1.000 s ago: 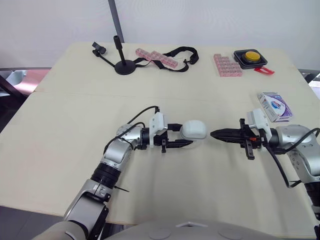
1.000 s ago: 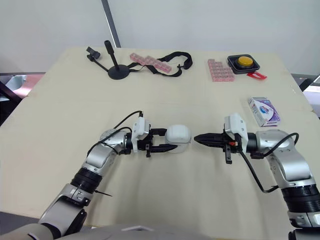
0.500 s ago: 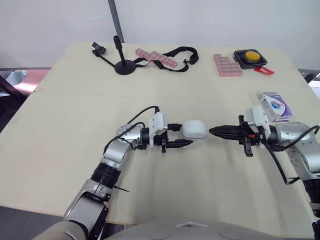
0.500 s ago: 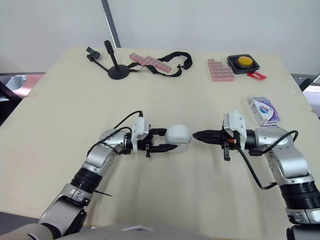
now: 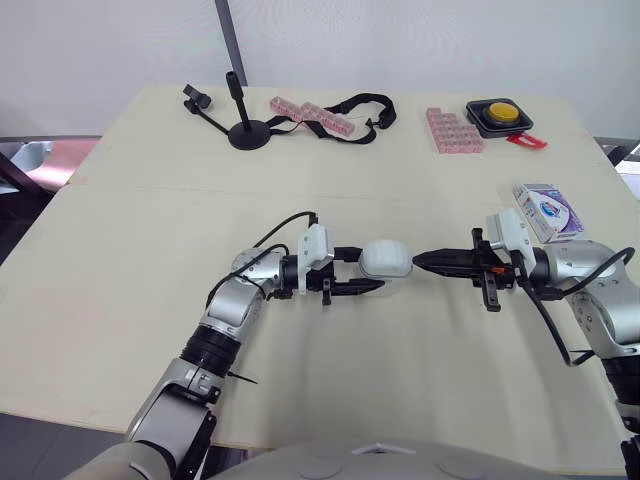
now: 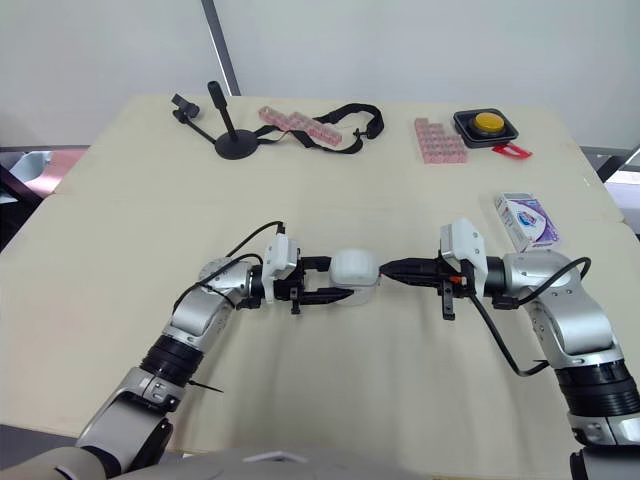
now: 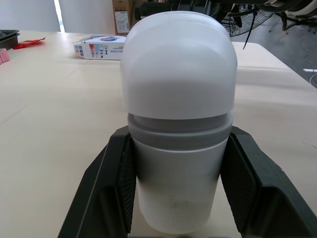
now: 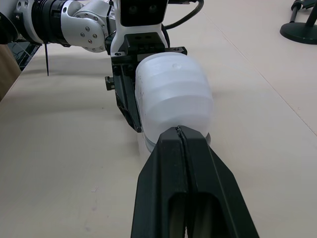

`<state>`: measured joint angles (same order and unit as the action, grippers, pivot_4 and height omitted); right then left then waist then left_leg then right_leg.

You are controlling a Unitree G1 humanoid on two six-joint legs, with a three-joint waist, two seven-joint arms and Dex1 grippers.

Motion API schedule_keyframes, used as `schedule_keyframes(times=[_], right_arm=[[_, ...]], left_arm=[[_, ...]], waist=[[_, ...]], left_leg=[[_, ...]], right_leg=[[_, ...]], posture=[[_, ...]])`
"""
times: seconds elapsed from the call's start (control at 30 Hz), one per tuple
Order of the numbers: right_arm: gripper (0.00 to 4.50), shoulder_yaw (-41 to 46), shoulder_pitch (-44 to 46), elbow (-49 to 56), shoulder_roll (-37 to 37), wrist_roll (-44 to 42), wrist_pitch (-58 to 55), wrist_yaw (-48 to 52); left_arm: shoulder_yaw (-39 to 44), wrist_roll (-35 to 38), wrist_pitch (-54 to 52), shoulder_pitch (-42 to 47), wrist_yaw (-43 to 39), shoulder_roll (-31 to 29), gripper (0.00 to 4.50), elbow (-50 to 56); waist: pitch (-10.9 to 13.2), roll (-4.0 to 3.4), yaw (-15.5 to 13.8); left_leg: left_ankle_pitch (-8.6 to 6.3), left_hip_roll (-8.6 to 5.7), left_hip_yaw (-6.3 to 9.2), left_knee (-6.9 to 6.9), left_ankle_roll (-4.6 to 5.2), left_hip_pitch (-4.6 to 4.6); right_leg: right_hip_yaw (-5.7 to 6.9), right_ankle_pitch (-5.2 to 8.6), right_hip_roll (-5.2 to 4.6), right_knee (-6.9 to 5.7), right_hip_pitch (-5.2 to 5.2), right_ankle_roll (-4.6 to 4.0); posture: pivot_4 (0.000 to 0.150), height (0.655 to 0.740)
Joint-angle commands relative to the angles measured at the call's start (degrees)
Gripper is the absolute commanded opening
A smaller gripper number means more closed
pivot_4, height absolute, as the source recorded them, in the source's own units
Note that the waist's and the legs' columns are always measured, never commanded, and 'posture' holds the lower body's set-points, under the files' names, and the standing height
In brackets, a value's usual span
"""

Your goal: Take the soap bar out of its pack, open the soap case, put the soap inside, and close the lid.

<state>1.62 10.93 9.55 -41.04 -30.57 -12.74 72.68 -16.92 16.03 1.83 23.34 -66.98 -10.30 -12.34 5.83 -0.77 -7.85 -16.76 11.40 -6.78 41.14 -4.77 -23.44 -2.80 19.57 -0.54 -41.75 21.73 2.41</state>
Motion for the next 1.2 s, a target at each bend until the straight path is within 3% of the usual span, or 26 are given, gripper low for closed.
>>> schedule_keyframes(times=[0.03, 0.37, 0.77, 1.2], right_arm=[[0.03, 1.27, 0.81, 0.82, -0.43, -0.50, 0.36, -0.07], [0.03, 4.24, 4.56, -3.53, -0.62, -1.83, 0.88, -0.37], [0.03, -0.30, 6.38, 8.83, 2.85, -5.94, -6.30, -3.68], [0.03, -1.85, 5.22, 10.49, 3.50, -4.44, -7.66, -7.81]], left_arm=[[-0.43, -0.30, 0.46, 0.40, 0.27, -0.01, 1.86, 1.53], [-0.38, -0.32, 0.57, 0.63, 0.14, -0.14, 1.86, 1.26], [-0.43, -0.49, 0.58, 0.50, 0.41, 0.05, 1.86, 1.35], [-0.51, -0.62, 0.76, 0.50, 0.45, 0.33, 1.86, 1.25]], waist=[[0.00, 0.00, 0.00], [0.00, 0.00, 0.06], [0.00, -0.01, -0.19], [0.00, -0.01, -0.14]], left_leg=[[0.00, 0.00, 0.00, 0.00, 0.00, 0.00], [0.00, -0.01, -0.01, 0.03, 0.00, -0.02], [0.00, 0.01, 0.02, 0.07, 0.01, 0.02], [0.01, 0.00, 0.01, 0.07, 0.00, 0.02]], right_leg=[[0.00, 0.00, 0.00, 0.00, 0.00, 0.00], [-0.01, 0.00, 0.04, -0.03, 0.00, 0.00], [0.02, 0.00, 0.03, -0.09, 0.00, 0.00], [0.03, 0.00, -0.14, -0.07, 0.00, 0.00]], posture=[[0.150, 0.7143], [0.150, 0.7143], [0.150, 0.7143], [0.150, 0.7143]])
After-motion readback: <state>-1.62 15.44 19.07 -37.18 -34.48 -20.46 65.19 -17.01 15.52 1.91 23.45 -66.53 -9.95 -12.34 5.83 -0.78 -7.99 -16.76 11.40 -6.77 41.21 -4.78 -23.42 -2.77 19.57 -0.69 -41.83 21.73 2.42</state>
